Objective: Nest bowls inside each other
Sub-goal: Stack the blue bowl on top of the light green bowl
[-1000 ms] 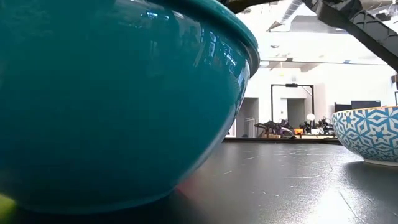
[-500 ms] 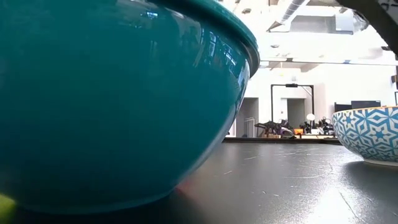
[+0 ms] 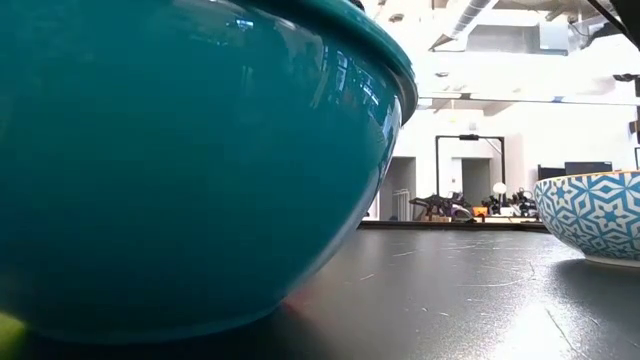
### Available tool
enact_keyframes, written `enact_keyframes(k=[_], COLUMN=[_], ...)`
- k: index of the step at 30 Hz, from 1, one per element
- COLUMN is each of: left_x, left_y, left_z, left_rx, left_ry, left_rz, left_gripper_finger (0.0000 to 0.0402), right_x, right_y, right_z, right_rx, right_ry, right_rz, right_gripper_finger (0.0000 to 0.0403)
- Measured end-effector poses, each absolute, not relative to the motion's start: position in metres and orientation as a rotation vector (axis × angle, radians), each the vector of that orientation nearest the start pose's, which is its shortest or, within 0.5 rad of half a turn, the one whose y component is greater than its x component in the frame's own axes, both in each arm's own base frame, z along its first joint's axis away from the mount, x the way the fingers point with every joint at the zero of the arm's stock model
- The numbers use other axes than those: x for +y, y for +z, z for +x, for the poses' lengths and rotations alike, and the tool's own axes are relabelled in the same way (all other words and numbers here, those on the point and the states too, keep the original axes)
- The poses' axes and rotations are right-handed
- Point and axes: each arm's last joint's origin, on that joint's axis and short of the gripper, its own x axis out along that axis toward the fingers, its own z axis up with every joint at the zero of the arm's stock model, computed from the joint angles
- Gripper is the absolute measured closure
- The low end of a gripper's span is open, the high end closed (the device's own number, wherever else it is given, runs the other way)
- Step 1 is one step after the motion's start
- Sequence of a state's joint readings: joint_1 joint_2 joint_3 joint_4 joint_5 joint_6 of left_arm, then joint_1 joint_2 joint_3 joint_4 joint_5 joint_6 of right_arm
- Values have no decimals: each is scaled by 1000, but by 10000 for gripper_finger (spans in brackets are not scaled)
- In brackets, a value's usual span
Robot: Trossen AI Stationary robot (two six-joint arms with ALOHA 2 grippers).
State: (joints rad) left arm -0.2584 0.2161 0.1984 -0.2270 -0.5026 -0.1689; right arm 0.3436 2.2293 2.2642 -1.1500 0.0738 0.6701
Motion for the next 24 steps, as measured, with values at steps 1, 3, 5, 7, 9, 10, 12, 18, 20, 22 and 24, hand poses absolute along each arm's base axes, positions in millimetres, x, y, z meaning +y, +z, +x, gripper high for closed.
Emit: enact_keyframes(k=[1,3,5,7,9,10,12,18,20,22,24], left_x=[-12,-12,-12,-12,-12,-12,-12,-12,-12,-12,-12], left_y=[193,193,193,193,193,193,193,193,193,193,193], left_z=[99,99,99,99,99,99,99,99,99,99,99], left_rx=[206,206,206,205,206,205,205,205,204,205,205], left_ry=[261,261,261,262,262,262,262,262,263,262,262], left_rz=[-77,-78,-77,-77,-77,-78,-78,-79,-80,-80,-80], left_gripper_finger=[315,315,315,315,315,315,315,315,315,315,315], right_x=[160,168,173,177,179,180,180,183,185,185,185], right_y=[289,280,272,262,254,251,244,214,205,199,195], right_z=[440,441,442,442,444,446,448,456,458,459,461], right_rx=[1130,1151,1177,1210,1226,1230,1241,1306,1320,1336,1347], right_ry=[-130,-122,-112,-111,-111,-112,-115,-113,-104,-103,-84], right_rz=[358,341,308,286,271,269,263,237,222,216,217], right_gripper_finger=[212,185,164,152,148,148,148,148,148,153,169])
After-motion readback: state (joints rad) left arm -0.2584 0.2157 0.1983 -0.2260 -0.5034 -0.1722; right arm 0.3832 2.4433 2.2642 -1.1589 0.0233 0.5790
